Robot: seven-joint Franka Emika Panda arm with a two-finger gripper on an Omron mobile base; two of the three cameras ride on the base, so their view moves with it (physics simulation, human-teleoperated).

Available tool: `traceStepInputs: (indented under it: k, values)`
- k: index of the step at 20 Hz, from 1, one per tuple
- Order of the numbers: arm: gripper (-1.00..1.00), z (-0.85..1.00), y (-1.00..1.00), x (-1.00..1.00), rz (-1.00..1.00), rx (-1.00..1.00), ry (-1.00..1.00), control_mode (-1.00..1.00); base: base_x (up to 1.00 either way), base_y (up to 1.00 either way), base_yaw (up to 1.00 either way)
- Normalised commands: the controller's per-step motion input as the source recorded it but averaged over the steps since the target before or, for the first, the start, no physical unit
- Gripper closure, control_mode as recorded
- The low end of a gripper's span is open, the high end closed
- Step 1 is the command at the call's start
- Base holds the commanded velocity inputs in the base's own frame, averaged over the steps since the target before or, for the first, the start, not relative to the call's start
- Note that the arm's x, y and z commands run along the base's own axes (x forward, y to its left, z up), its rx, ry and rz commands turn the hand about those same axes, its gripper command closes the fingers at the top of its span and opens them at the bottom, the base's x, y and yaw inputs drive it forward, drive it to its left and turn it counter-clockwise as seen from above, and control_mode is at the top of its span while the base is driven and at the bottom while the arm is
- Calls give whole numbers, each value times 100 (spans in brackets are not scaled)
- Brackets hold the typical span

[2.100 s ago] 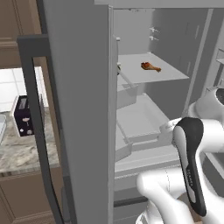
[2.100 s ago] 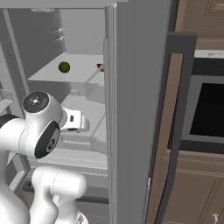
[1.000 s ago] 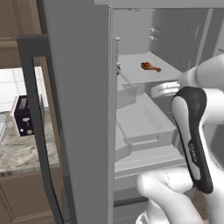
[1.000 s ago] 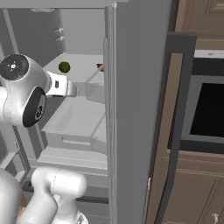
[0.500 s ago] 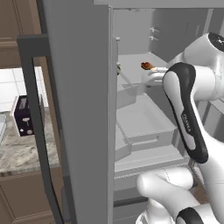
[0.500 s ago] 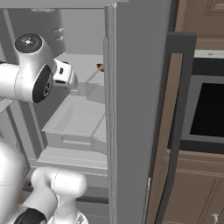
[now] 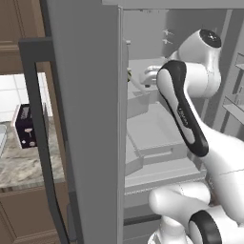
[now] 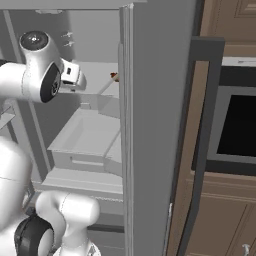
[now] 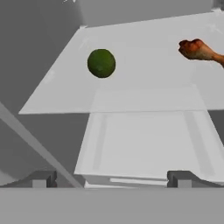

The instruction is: Place one lime and one chicken drumstick in each tupperware on the nearby counter, to pack two identical lunches.

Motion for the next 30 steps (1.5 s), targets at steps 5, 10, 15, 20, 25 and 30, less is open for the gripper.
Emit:
traceStepInputs:
  k: [5,10,15,20,25,30]
  values:
    - [-100,0,20,50,0,0,0,-100,0,0,0]
    - [-100,-6,24,51,0,0,-2,-100,0,0,0]
    - [-100,-15,7,40,0,0,-10,-100,0,0,0]
    - [-100,-14,2,35,1,0,-10,-100,0,0,0]
    - [-100,-9,9,44,0,0,0,-100,0,0,0]
    - [-100,-4,13,50,0,0,0,-100,0,0,0]
